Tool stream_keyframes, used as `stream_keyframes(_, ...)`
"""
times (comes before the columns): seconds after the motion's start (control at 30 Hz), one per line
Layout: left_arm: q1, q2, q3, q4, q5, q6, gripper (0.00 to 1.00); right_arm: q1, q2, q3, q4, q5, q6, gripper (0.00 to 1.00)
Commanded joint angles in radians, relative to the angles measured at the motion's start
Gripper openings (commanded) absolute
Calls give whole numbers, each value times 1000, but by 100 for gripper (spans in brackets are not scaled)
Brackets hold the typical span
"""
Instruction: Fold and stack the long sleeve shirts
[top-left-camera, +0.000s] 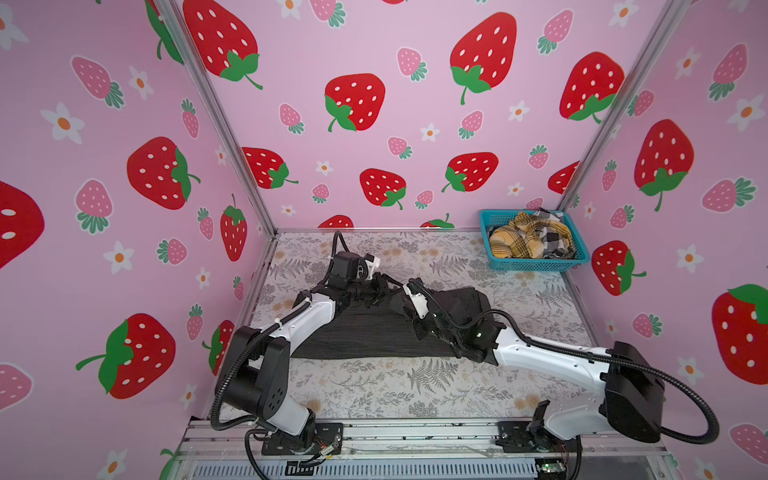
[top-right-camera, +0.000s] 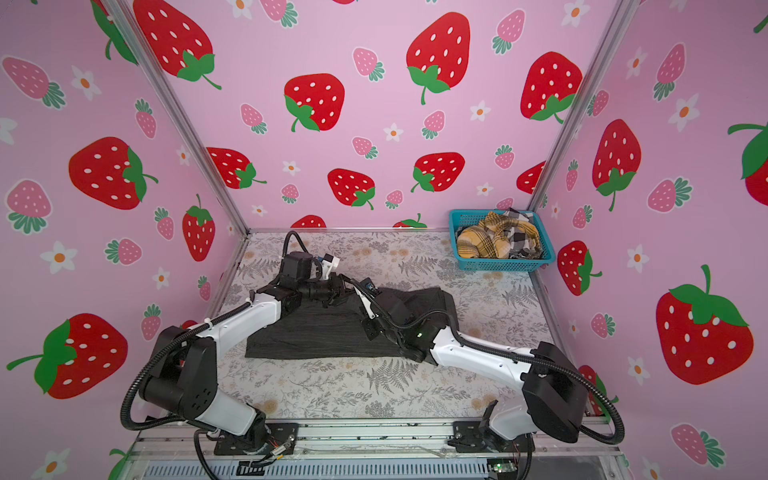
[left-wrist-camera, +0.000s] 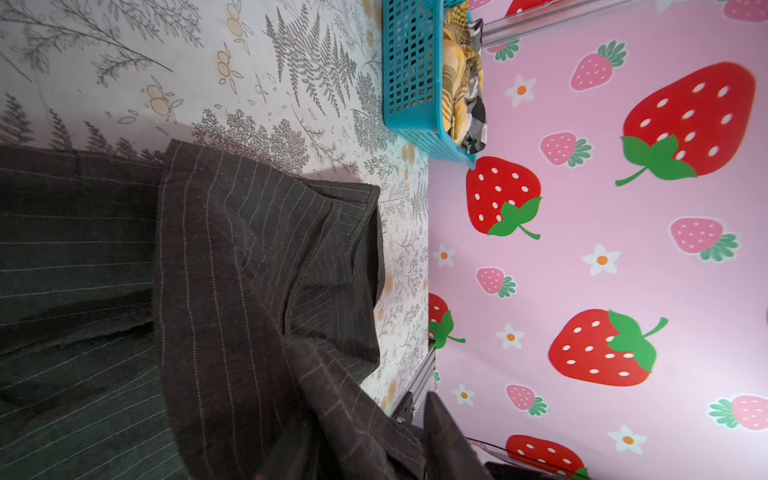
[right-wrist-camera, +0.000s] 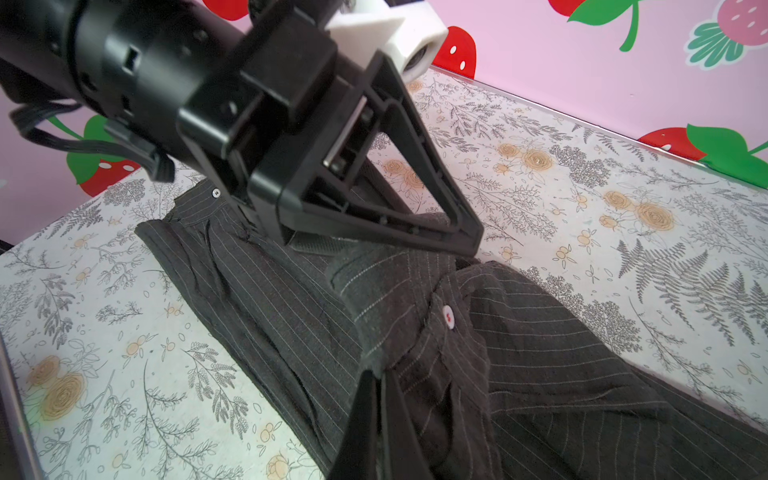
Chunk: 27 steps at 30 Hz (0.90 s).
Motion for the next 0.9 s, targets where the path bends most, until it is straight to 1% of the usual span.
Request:
stream_keyframes(0.0,-1,-12,10,34,31,-19,19,0,-18,-16,24,10,4,0)
stream_keyframes(0.03,-2,-13,16,33,26,-26,12,-1,-20,-16,24,11,5,0)
stream_keyframes(0.13,-3,-10,26,68,10,-66,0,0,-30,-14,17,37,17,0)
stream_keyframes(0.17,-3,-7,31,79,-1,-80,0,-1,-38,-13,10,52,25,4)
stream_keyframes(0.2,-3,-5,37,85,-12,-92,0,-1,-47,-16,7,70,33,16)
stream_keyframes(0.23,-3,-7,47,93,-32,-106,0,-2,-58,-15,-2,110,47,35)
stream_keyframes(0.27,-3,-18,57,81,-74,-121,0,-6,-65,-8,-30,160,67,50)
stream_keyframes(0.3,-3,-33,65,69,-116,-132,0,-15,-71,-4,-58,212,90,61)
stream_keyframes(0.33,-3,-58,78,60,-164,-138,0,-34,-82,1,-96,263,129,67)
stream_keyframes(0.37,-3,-82,94,44,-213,-138,0,-61,-92,-1,-131,279,170,71)
stream_keyframes(0.4,-2,-105,112,15,-260,-134,0,-96,-111,-10,-147,263,198,72)
stream_keyframes(0.47,-2,-175,134,-36,-393,-126,0,-175,-157,-42,-161,195,256,75)
stream_keyframes(0.53,-2,-246,116,-41,-501,-132,0,-242,-180,-55,-178,124,289,75)
stream_keyframes(0.63,2,-350,75,-95,-679,-158,0,-305,-173,-45,-226,69,309,75)
stream_keyframes(0.7,2,-397,44,-125,-760,-169,0,-337,-143,-29,-258,28,317,74)
stream_keyframes(0.77,5,-424,3,-135,-790,-184,0,-359,-103,-16,-282,-19,326,73)
stream_keyframes(0.8,13,-425,-13,-127,-770,-192,0,-365,-87,-11,-286,-41,329,72)
stream_keyframes(0.87,36,-420,-69,-20,-653,-182,0,-366,-69,-13,-266,-102,323,72)
